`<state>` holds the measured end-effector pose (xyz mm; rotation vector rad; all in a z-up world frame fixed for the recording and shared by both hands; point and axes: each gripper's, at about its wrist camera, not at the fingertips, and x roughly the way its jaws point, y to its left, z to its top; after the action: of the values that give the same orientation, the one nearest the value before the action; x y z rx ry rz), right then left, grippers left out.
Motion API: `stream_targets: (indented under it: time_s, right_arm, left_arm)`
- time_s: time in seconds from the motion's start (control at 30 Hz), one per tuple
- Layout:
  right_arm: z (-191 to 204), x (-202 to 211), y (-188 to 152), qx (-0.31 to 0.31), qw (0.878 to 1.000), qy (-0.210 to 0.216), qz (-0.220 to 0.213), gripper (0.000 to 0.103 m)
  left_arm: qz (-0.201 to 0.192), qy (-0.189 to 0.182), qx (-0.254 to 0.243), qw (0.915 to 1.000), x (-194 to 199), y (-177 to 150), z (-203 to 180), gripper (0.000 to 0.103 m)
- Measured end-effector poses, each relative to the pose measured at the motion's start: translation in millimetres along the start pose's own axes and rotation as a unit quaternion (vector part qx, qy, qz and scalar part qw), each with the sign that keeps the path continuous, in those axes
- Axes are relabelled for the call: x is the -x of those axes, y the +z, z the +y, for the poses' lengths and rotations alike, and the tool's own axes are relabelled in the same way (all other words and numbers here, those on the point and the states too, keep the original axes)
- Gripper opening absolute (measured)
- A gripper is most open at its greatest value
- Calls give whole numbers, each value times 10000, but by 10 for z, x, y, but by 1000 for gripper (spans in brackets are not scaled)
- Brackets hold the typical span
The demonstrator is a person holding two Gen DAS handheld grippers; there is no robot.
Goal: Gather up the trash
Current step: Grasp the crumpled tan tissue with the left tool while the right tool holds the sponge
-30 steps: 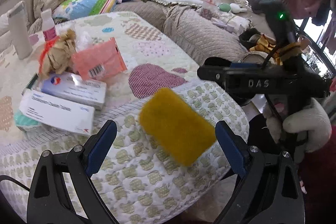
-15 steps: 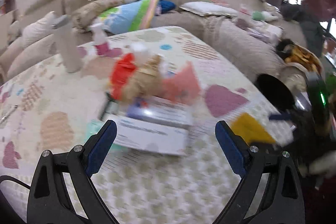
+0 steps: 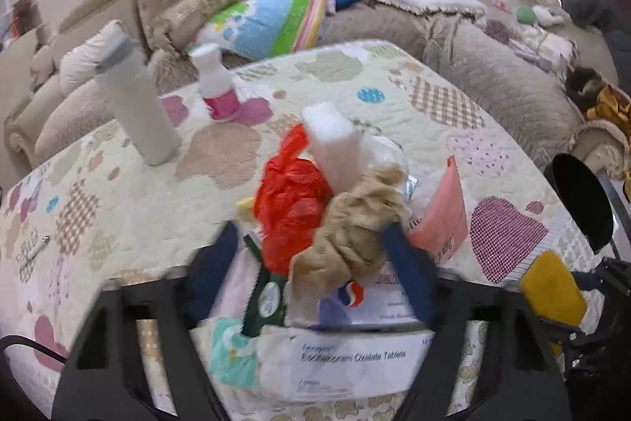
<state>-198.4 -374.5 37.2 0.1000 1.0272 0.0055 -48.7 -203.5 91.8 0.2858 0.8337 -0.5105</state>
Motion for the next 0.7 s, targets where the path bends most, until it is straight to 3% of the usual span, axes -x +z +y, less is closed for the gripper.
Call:
stream_targets:
  time_s: [0.07,0.27,0.3,0.43,0.57,0.7]
  right_arm:
    - [-58,-14,17,-68,9999,90,-6,58]
    - [-226,105,75,-247,9991,232,-249,57]
    - [-263,141,92,-283,9988,242,-302,57]
    - [-449,323,187,-444,9971,187,-582,57]
    - [-657,471,230,-659,9948,66,-779,57]
    - [-786,559,188,-826,9928,106,-864,57]
  left_arm:
    - [278,-255,27,9993,-88,13,-3,23]
    - [295,-760,587,9949,161,93,148,16]
    - [248,-808,637,9944,223,118,156,10]
    - [26,-1007,611,9930,498,243,62,10]
    - [-205,-854,276,9957,639,349,-141,10]
    - [49,-918,89,9957,551,277,-213,16]
